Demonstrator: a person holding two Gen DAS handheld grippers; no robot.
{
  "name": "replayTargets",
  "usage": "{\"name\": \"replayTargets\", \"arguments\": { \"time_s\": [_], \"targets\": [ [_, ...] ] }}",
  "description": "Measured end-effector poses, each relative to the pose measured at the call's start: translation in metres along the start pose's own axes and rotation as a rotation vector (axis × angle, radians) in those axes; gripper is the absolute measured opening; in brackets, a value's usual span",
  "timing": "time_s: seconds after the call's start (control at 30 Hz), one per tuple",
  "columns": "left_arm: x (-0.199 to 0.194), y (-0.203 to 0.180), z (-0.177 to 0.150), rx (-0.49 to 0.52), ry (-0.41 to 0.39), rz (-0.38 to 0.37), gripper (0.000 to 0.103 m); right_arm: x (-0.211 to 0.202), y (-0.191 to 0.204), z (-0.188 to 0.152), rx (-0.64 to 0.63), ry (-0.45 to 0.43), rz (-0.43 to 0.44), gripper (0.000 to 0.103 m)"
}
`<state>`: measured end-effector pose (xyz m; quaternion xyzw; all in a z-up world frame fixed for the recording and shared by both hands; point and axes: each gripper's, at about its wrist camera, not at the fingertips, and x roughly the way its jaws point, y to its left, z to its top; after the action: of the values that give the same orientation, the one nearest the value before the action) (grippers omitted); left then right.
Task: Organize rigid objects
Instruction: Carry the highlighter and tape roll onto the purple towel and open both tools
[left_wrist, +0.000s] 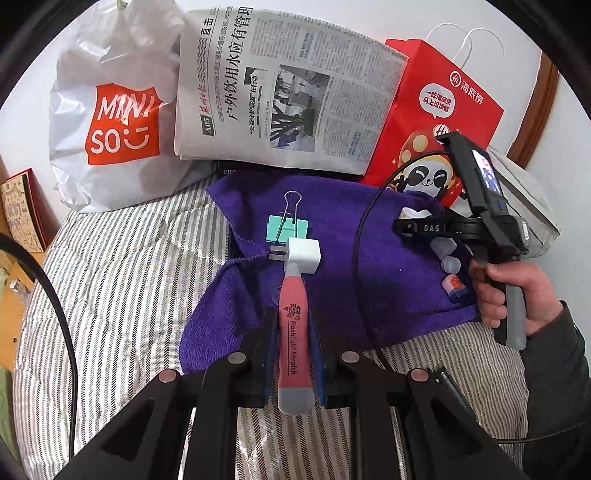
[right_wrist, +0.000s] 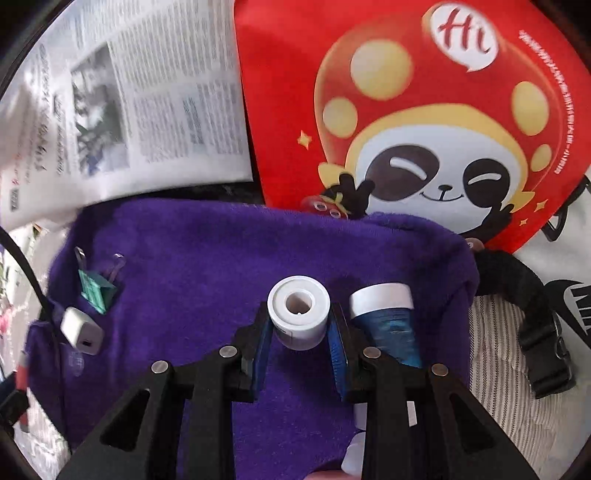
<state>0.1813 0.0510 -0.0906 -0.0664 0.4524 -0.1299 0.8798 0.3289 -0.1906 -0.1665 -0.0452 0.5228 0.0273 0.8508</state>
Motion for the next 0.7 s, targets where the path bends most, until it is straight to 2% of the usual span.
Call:
{"name": "replayTargets", "arguments": {
  "time_s": [0.2, 0.33, 0.5, 0.7],
  "targets": [
    [0.003, 0.003, -0.003, 0.0, 0.007, -0.003, 0.017, 0.003, -0.002, -0.003, -0.006, 0.015, 0.023, 0.031],
    [0.004, 0.003, -0.004, -0.003, 0.01, -0.007, 0.017, 0.003, -0.001, -0.004, -0.04, 0.035, 0.048, 0.046],
    [0.008, -0.002, -0.001, -0.004, 0.021, -0.031, 0.017, -0.011, 0.001, -0.021, -0.058, 0.021, 0.04, 0.046],
    [0.011, -0.017, 0.009, 0.02, 0.025, -0.061, 0.017, -0.056, -0.004, -0.057, -0.064, -0.036, 0.044, 0.046]
  ]
}}
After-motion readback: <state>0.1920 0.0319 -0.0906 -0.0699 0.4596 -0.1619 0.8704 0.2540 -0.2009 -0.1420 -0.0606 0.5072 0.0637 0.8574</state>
